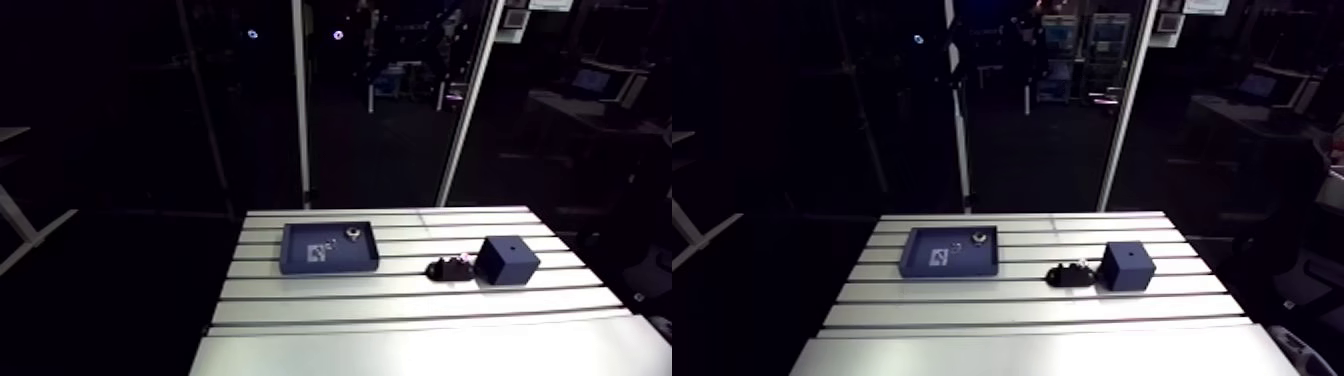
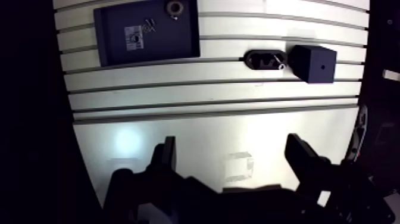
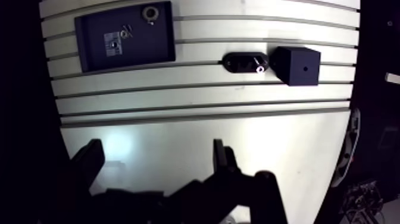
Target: Pick up the M10 bolt and insert it into the hole until fully seated.
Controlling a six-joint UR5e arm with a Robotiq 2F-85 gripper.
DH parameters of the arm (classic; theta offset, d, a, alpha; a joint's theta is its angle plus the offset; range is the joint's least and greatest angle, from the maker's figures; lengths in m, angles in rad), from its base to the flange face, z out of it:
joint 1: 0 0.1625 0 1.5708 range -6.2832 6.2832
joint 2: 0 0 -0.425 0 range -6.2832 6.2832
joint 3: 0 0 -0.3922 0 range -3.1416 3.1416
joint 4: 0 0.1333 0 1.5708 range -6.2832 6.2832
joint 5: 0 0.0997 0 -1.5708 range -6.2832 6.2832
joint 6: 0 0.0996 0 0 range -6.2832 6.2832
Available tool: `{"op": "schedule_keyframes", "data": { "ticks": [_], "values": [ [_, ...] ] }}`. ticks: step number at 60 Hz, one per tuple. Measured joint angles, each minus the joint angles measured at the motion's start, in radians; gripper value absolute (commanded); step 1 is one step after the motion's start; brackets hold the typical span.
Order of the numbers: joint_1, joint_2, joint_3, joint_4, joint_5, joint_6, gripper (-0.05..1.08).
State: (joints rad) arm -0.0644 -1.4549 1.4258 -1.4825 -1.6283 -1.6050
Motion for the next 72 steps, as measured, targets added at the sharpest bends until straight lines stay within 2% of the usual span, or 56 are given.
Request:
{"op": "schedule_keyframes", "data": {
  "ticks": [19,38,72],
  "values": [
    [0.025,-0.006,0.027,-0.064,0.032,-0.053,0.0],
    [0.018,-0.006,0.049,-0.118,0.036,-0.079,0.01],
    [-0.145,-0.009,0.194,-0.361,0.037,-0.245,0.01]
  ]
}}
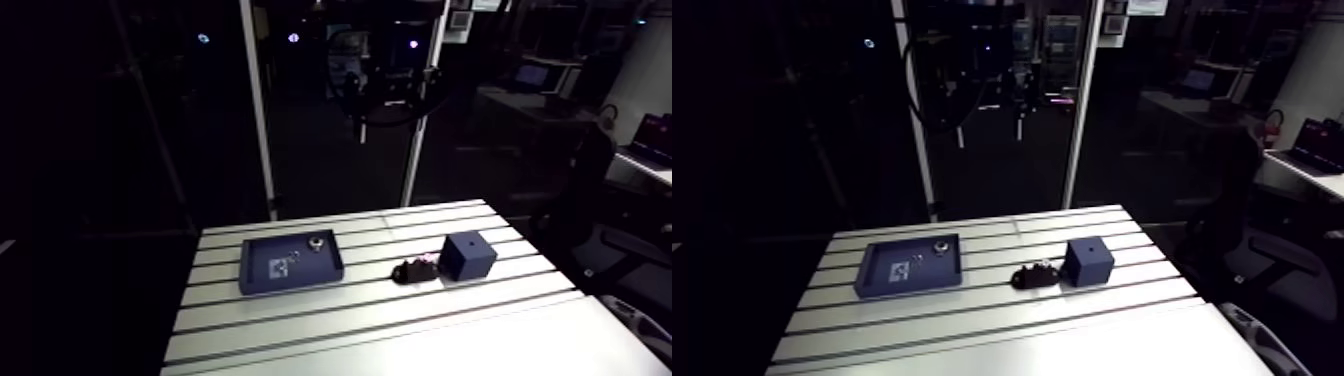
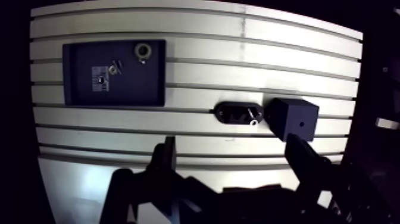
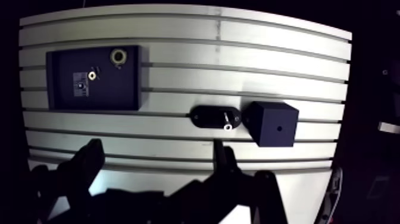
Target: Pick up the M10 bolt and insert it into the hole until fully seated.
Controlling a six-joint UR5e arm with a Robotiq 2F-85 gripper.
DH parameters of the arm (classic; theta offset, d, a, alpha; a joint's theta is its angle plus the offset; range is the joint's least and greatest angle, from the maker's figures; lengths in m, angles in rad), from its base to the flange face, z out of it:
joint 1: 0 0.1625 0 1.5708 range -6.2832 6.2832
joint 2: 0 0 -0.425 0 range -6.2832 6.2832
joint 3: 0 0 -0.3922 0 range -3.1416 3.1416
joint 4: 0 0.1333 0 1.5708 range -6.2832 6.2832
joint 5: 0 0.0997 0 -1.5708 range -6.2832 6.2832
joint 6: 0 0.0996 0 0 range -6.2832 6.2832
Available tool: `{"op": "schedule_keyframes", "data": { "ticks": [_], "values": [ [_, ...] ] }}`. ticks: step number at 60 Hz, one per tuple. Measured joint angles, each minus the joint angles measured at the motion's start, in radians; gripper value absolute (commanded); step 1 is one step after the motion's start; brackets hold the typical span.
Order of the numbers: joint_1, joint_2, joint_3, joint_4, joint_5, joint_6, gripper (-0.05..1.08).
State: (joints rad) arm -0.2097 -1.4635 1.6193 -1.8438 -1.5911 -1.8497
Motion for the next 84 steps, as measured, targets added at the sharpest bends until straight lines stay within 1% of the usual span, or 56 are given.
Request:
{"op": "schedule_keyframes", "data": {
  "ticks": [7,25,38,44,57,70,84],
  "values": [
    [-0.038,0.0,0.04,-0.06,0.007,-0.029,0.01],
    [-0.123,-0.001,0.147,-0.202,0.046,-0.084,0.01],
    [-0.165,-0.001,0.207,-0.262,0.074,-0.106,0.01],
    [-0.181,-0.001,0.225,-0.275,0.082,-0.111,0.01],
    [-0.201,0.004,0.255,-0.294,0.088,-0.122,0.01],
    [-0.212,0.02,0.279,-0.327,0.085,-0.128,0.01],
    [-0.215,0.047,0.308,-0.34,0.083,-0.137,0.01]
  ]
}}
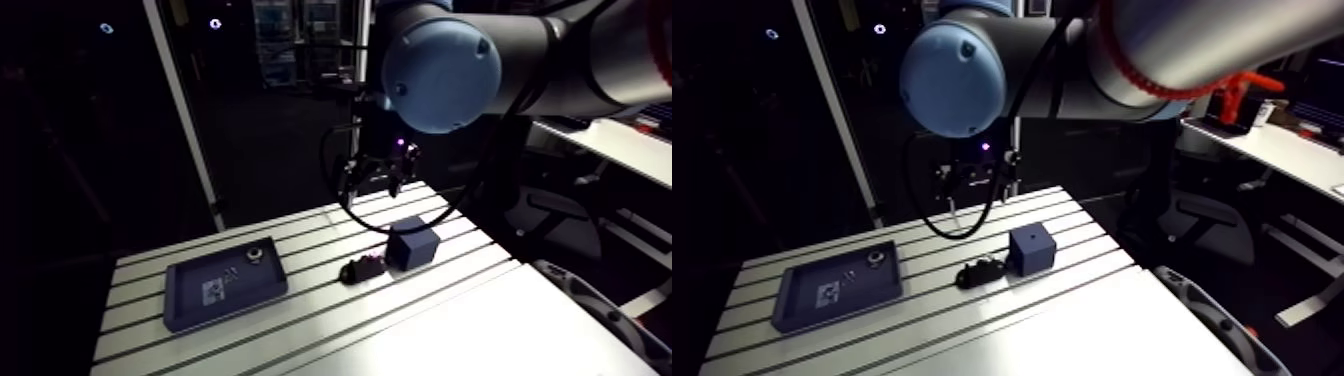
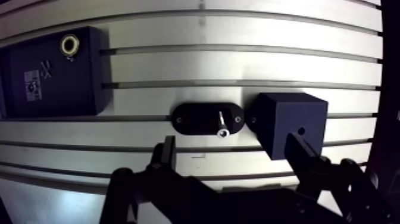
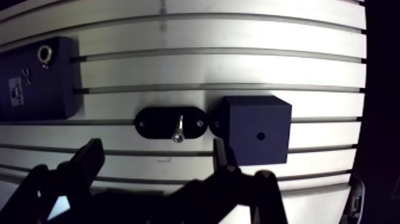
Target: Pick up the M10 bolt and insert it into the hole until fully seated.
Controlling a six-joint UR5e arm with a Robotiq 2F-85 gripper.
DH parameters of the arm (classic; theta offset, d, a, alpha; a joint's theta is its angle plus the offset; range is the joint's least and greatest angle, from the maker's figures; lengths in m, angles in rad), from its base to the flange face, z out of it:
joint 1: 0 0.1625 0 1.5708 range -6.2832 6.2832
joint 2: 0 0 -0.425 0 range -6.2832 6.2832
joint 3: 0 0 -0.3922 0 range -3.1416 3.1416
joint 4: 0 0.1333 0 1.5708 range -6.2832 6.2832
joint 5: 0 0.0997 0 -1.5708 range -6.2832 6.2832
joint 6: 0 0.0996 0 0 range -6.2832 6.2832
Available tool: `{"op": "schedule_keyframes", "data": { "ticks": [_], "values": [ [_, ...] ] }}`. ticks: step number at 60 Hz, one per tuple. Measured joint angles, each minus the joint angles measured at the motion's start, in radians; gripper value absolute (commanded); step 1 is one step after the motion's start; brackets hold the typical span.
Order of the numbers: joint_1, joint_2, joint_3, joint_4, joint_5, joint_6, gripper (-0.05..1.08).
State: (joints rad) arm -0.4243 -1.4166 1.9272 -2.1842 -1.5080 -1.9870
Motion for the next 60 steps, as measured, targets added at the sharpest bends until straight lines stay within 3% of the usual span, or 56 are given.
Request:
{"op": "schedule_keyframes", "data": {
  "ticks": [14,27,48,60],
  "values": [
    [0.0,0.027,0.028,-0.034,-0.004,-0.004,0.05],
    [0.001,0.044,0.049,-0.069,-0.02,-0.003,0.3],
    [0.001,0.062,0.075,-0.1,-0.028,-0.001,0.44],
    [0.001,0.073,0.086,-0.115,-0.028,-0.002,0.45]
  ]
}}
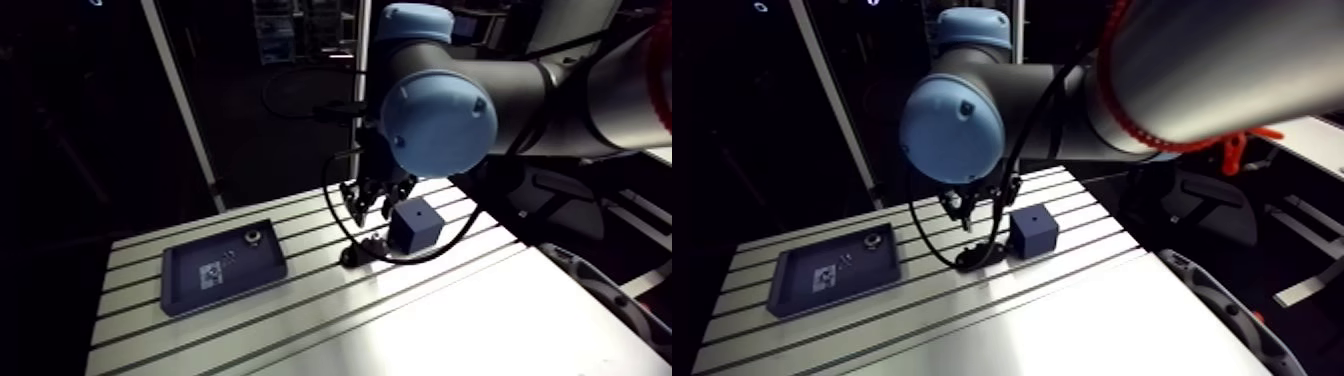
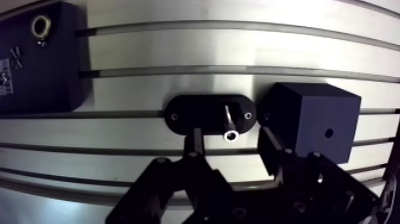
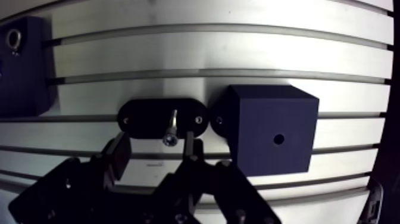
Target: Pick up the M10 bolt and insert it into the hole until fully seated.
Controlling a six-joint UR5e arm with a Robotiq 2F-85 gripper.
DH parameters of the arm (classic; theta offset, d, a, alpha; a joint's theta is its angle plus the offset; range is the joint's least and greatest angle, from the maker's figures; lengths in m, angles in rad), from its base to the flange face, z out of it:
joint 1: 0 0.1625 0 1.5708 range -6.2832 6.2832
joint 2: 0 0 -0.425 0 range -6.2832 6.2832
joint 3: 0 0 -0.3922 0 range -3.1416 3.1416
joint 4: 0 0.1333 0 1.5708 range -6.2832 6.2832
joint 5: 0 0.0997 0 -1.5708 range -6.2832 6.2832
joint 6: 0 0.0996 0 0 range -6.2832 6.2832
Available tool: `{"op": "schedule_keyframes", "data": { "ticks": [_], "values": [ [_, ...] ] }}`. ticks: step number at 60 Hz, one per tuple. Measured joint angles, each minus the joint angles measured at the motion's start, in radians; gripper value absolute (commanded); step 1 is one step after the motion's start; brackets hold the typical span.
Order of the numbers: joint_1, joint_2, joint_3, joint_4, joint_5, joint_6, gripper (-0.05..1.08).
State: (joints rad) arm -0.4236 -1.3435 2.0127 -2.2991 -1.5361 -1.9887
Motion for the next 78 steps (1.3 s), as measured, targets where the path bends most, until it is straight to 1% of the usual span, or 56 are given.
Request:
{"op": "schedule_keyframes", "data": {
  "ticks": [16,23,78],
  "values": [
    [0.0,0.011,0.009,-0.013,0.0,-0.001,0.45],
    [0.0,0.014,0.013,-0.017,0.0,0.0,0.47],
    [-0.005,0.029,0.024,-0.053,-0.002,0.0,0.47]
  ]
}}
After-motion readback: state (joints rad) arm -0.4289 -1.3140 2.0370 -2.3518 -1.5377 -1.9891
